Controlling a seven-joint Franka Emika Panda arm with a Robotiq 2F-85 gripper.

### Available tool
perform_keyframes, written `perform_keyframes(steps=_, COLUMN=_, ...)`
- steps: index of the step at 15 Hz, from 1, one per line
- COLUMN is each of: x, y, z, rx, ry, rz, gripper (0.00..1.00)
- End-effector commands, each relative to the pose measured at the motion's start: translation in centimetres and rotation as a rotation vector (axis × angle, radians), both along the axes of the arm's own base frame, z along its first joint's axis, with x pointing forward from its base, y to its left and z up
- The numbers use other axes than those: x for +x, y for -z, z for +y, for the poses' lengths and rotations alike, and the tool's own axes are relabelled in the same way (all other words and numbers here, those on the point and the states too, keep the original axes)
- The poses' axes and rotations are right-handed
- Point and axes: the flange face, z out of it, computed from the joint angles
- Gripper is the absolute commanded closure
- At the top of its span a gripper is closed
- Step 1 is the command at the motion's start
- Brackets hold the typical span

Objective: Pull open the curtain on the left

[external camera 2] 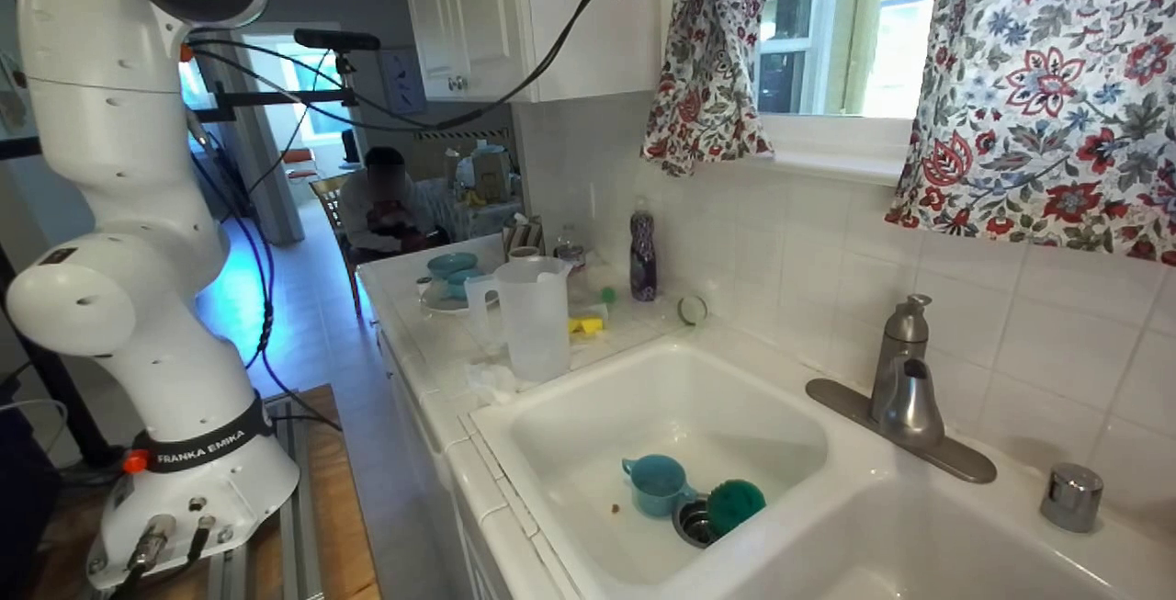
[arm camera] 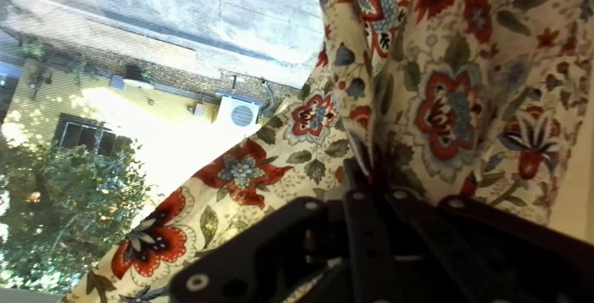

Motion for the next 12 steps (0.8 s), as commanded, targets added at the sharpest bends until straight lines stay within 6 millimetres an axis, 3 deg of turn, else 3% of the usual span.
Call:
perform_keyframes(steps=1, x=-2.4, y=0.9, z=2.2, rx=0.004, ry=-0.054, rz=0.014, gripper=0.97)
perform_keyframes(steps=10, x=-3.9, y=2.2, z=4.1, rx=-0.005, ry=-0.116, rz=0.02, gripper=0.97)
perform_keyframes(steps=11, x=-4.1, y=2.3, z=4.1, rx=-0.012, ry=-0.108, rz=0.021, gripper=0.71)
perform_keyframes(steps=12, x=-4.3, y=2.4, z=4.1, rx=-0.009, ry=-0.098, rz=0.026, gripper=0.71)
